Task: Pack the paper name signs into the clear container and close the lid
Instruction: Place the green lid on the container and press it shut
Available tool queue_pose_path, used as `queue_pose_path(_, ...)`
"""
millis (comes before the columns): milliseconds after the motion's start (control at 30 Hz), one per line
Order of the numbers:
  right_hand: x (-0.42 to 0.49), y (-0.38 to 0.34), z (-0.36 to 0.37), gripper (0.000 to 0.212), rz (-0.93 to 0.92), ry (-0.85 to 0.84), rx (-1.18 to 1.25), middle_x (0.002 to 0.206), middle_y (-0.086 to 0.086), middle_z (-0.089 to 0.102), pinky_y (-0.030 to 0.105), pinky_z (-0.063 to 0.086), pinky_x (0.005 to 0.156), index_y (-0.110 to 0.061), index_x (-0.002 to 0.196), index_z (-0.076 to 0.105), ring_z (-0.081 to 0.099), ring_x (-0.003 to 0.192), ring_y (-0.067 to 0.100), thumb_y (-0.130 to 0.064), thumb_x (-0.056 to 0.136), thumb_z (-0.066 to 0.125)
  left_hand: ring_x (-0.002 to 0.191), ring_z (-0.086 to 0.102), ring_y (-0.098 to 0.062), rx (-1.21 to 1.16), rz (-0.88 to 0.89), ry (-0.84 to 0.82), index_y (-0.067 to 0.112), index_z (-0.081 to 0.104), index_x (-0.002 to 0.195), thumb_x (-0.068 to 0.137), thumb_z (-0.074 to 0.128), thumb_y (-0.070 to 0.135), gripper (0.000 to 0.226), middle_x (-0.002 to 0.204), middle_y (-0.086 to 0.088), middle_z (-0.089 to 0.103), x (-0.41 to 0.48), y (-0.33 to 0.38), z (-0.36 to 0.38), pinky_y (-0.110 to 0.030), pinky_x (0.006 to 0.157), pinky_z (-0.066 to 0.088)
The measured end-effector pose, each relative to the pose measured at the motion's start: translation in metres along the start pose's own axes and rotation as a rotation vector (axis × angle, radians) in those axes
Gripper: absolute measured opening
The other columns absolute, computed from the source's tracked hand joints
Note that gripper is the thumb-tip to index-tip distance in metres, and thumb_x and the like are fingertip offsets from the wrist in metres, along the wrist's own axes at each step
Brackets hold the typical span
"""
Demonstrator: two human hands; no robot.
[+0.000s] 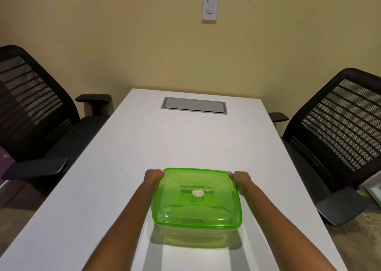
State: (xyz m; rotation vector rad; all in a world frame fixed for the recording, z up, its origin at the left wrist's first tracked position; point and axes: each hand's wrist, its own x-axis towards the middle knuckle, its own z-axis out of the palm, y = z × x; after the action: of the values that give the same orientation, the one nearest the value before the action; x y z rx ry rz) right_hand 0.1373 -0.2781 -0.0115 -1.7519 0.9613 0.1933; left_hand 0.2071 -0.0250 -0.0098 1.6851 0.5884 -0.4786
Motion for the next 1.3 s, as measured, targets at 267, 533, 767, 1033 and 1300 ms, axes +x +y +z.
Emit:
queue_pose_path(267, -0.021, 0.004, 0.003, 0.044, -0.146, 0.154, -0.188, 0.065, 0.012, 0.047, 0.03, 0.035, 0.07, -0.009, 0.054, 0.042, 0.047, 0.078, 0.026, -0.024, 0.094, 0.055, 0.123, 0.052, -0.038, 0.496, 0.277, 0.125, -0.007, 0.055, 0.124, 0.097, 0.044, 0.013, 0.036, 0.132, -0.029, 0.054, -0.031, -0.006, 0.002, -0.042, 0.103, 0.042)
queue_pose_path(533, -0.068, 0.024, 0.022, 0.043, -0.488, 0.249, -0.588, 0.145, 0.014, 0.037, 0.038, 0.039, 0.106, -0.004, 0.137, 0.04, 0.035, 0.136, 0.027, -0.023, 0.098, 0.044, 0.149, 0.016, -0.023, 1.112, 0.624, 0.261, 0.011, 0.013, 0.151, 0.102, 0.023, 0.033, 0.054, 0.161, -0.014, 0.014, -0.063, -0.054, 0.01, -0.033, 0.12, 0.021)
queue_pose_path(767, -0.102, 0.05, 0.042, 0.054, -0.591, 0.181, -0.941, 0.159, 0.008, 0.018, 0.04, 0.017, 0.12, -0.013, 0.149, 0.023, 0.016, 0.148, 0.016, -0.037, 0.101, 0.03, 0.151, 0.004, -0.021, 1.301, 0.731, 0.14, 0.02, 0.008, 0.152, 0.101, 0.02, 0.042, 0.058, 0.163, -0.011, 0.003, -0.095, -0.08, 0.012, -0.037, 0.122, 0.008)
queue_pose_path(1033, -0.14, 0.075, 0.058, 0.059, -0.643, 0.107, -1.008, 0.161, 0.011, 0.011, 0.045, 0.012, 0.121, -0.009, 0.151, 0.015, 0.009, 0.15, 0.021, -0.041, 0.101, 0.024, 0.151, 0.003, -0.025, 1.326, 0.689, 0.065, 0.016, 0.01, 0.152, 0.1, 0.021, 0.044, 0.06, 0.162, -0.015, 0.002, -0.13, -0.1, 0.02, -0.041, 0.122, 0.008)
queue_pose_path(1300, -0.157, 0.092, 0.055, 0.062, -0.63, 0.074, -1.014, 0.162, 0.01, 0.002, 0.046, 0.005, 0.122, -0.012, 0.152, 0.008, 0.003, 0.15, 0.024, -0.043, 0.1, 0.026, 0.097, 0.07, -0.028, 1.21, 0.97, 0.309, 0.013, 0.071, 0.105, 0.097, -0.016, 0.041, 0.091, 0.135, -0.027, 0.049, -0.164, -0.117, 0.006, -0.032, 0.069, 0.058)
